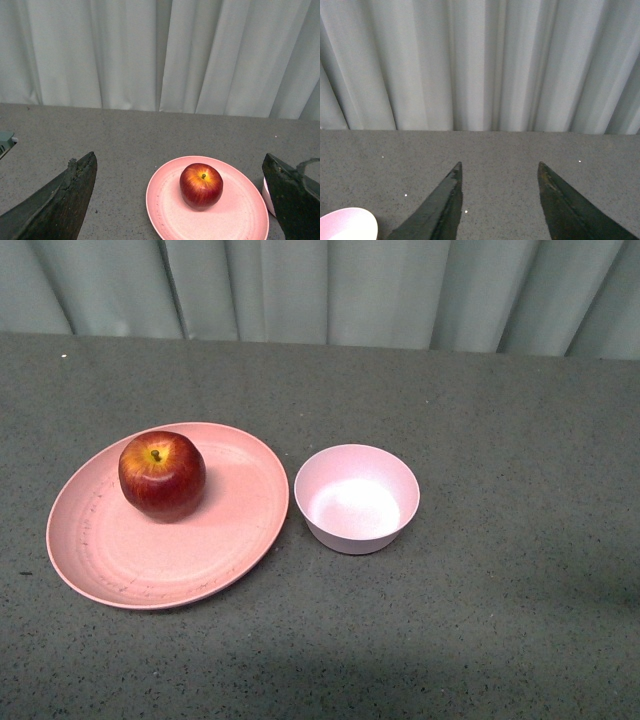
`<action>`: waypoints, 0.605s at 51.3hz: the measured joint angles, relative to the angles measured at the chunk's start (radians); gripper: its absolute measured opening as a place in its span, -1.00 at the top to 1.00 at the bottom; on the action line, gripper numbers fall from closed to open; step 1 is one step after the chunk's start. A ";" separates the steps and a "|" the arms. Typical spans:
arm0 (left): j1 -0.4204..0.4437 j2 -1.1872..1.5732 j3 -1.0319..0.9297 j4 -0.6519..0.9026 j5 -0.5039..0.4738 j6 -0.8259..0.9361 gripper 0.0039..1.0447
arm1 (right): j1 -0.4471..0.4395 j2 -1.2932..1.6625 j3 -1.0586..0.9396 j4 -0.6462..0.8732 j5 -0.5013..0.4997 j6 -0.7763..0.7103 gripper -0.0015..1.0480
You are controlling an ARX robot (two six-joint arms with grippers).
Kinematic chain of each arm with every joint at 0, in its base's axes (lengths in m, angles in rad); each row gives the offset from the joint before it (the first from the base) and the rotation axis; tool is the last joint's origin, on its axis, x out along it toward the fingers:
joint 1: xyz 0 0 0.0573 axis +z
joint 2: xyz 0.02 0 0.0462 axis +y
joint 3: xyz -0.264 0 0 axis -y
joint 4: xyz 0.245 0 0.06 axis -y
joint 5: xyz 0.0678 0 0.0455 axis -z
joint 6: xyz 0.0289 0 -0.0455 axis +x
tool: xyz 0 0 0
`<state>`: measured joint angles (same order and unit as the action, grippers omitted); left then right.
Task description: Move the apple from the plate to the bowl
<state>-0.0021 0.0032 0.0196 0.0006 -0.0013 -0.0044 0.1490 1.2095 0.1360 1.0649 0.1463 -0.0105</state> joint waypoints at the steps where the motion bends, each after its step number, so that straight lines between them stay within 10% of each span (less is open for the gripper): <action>1: 0.000 0.000 0.000 0.000 0.000 0.000 -0.88 | -0.004 -0.016 -0.009 -0.008 -0.004 0.000 0.20; 11: 0.000 0.000 0.000 0.000 0.000 0.000 -0.88 | -0.050 -0.199 -0.074 -0.134 -0.050 0.000 0.97; 31: 0.000 0.000 0.000 0.000 0.000 0.000 -0.88 | -0.146 -0.560 -0.129 -0.434 -0.145 0.000 0.98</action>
<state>-0.0021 0.0032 0.0196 0.0006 -0.0017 -0.0048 0.0025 0.6495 0.0074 0.6312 0.0017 -0.0101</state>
